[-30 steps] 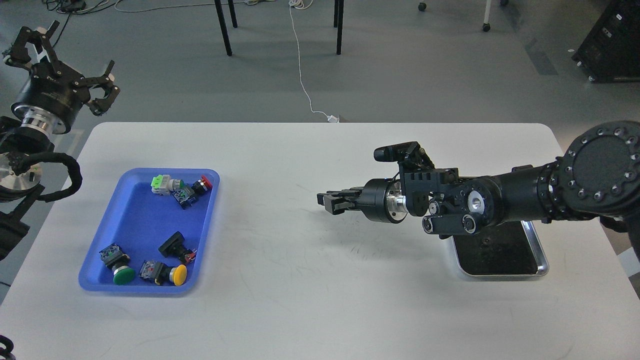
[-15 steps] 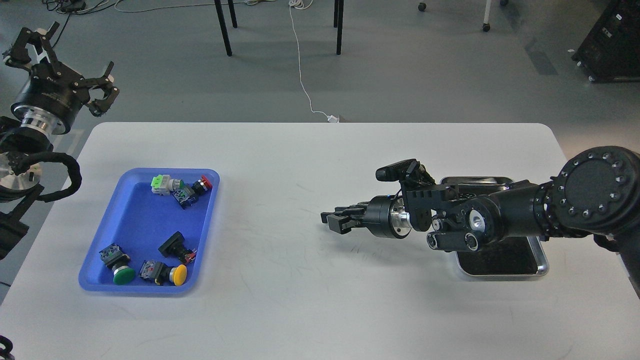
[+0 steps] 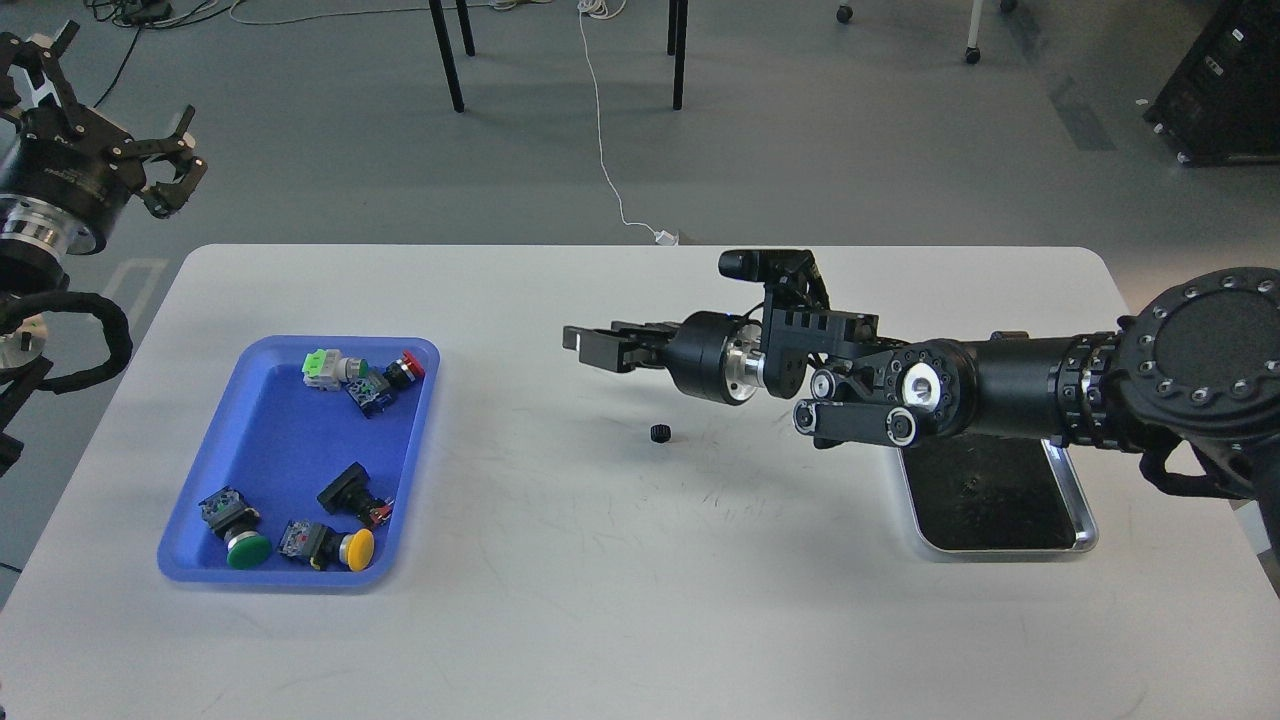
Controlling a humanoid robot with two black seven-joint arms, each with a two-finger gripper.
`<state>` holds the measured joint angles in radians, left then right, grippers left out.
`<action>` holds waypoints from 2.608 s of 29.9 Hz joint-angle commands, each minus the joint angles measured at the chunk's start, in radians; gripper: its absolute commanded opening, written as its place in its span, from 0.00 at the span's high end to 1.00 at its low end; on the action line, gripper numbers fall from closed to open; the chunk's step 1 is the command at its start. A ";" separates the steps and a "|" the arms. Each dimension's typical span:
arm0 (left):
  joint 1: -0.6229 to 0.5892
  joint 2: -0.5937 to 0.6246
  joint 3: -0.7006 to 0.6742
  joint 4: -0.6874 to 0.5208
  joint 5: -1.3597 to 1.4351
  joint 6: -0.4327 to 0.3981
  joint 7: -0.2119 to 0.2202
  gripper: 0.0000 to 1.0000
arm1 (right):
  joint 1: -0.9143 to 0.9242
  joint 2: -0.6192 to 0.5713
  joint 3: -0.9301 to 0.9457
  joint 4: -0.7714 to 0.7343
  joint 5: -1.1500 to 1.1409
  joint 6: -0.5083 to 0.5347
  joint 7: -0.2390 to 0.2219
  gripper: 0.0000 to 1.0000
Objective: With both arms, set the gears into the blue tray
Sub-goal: 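Release the gear on the table and withdraw the right gripper, then reach the left gripper to the black gear and grasp it, then carry the gear with the left gripper into the blue tray and release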
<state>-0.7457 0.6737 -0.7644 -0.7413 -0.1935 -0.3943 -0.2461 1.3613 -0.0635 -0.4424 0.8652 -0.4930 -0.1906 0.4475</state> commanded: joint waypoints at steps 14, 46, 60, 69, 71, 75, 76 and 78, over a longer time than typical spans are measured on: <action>-0.288 -0.055 0.301 -0.108 0.506 -0.032 0.033 0.02 | -0.425 -0.481 0.850 0.149 0.020 0.238 -0.026 0.03; -0.163 -0.483 0.717 -0.262 2.247 0.394 0.025 0.35 | -0.964 -0.708 1.077 0.368 0.502 0.401 -0.007 0.02; -0.133 -0.523 0.783 -0.115 2.252 0.437 0.019 0.54 | -0.981 -0.722 1.107 0.370 0.504 0.396 -0.006 0.02; -0.106 -0.559 0.783 -0.058 2.240 0.496 -0.012 0.73 | -0.981 -0.720 1.116 0.371 0.504 0.395 -0.006 0.02; -0.107 -0.557 0.784 -0.058 2.238 0.496 -0.012 0.81 | -0.981 -0.720 1.116 0.370 0.504 0.395 -0.006 0.02; -0.106 -0.559 0.784 -0.056 2.238 0.494 -0.012 0.86 | -0.981 -0.720 1.117 0.370 0.504 0.395 -0.006 0.02; -0.104 -0.557 0.784 -0.058 2.240 0.494 -0.010 0.86 | -0.981 -0.720 1.117 0.370 0.504 0.395 -0.006 0.02; -0.106 -0.553 0.783 -0.058 2.238 0.496 -0.012 0.87 | -0.981 -0.720 1.117 0.370 0.504 0.395 -0.006 0.02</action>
<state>-0.8509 0.1163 0.0199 -0.7979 2.0449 0.1006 -0.2574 0.3803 -0.7839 0.6750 1.2349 0.0108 0.2040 0.4418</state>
